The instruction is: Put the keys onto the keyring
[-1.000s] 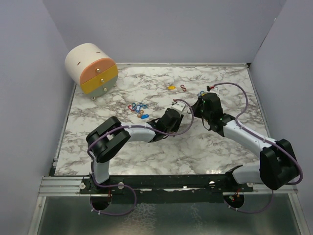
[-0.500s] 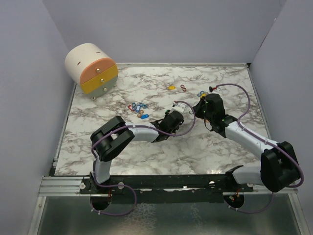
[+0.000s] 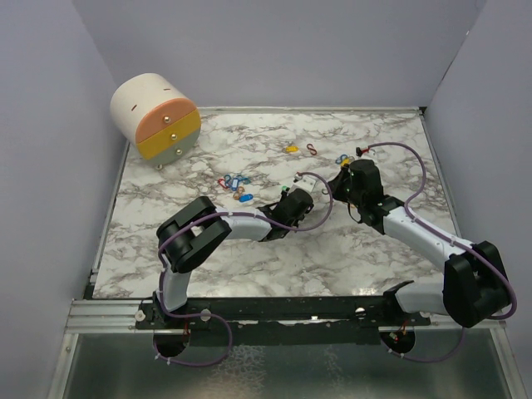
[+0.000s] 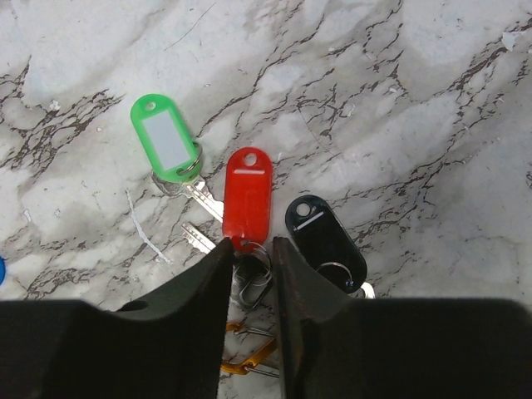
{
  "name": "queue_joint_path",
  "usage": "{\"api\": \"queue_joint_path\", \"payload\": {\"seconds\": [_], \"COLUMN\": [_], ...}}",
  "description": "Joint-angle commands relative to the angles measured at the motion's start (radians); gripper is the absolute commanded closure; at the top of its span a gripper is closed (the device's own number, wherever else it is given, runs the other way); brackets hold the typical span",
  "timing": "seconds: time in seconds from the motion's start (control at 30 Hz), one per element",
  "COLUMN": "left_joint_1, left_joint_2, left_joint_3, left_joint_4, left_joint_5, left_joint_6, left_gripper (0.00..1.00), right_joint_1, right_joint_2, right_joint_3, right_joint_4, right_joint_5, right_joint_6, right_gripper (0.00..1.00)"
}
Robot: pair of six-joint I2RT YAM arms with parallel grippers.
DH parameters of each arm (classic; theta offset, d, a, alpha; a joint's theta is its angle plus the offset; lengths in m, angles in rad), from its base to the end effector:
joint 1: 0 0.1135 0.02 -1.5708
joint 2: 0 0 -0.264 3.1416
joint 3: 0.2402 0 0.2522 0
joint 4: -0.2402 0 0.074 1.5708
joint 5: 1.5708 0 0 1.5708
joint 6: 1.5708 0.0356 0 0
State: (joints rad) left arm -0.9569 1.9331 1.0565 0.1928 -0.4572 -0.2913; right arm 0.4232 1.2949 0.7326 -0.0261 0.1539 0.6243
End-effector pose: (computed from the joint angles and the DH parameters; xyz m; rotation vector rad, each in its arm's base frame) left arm 0.2424 -0.3167 0.1435 0.4815 2.1261 -0.1924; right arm 0.2558 0.1092 0.2271 0.3087 2.1624 0.4382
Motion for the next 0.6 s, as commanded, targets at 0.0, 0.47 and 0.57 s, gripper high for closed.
{"api": "queue_joint_path", "payload": {"seconds": [0.0,0.47,0.57], "left_joint_1": [-0.005,-0.006,-0.006], "left_joint_2": [0.02,-0.055,-0.109], "left_joint_3": [0.024,0.004,-0.015], "left_joint_4": [-0.031,-0.037,-0.027], "left_joint_5": [-0.018,-0.058,-0.064], "left_joint_6": [-0.002,0.025,0.037], "left_gripper": [0.78,1.0,1.0], "right_joint_1": [-0.005,-0.006,-0.006], "right_joint_2": [-0.025,-0.024,-0.015], "right_joint_3": [-0.012,-0.016,-0.016], "right_joint_4": [0.009,0.014,0.018], "right_joint_5": [-0.022,-0.026,-0.029], "right_joint_6": [-0.003,-0.004,-0.006], "right_gripper": [1.0,1.0,1.0]}}
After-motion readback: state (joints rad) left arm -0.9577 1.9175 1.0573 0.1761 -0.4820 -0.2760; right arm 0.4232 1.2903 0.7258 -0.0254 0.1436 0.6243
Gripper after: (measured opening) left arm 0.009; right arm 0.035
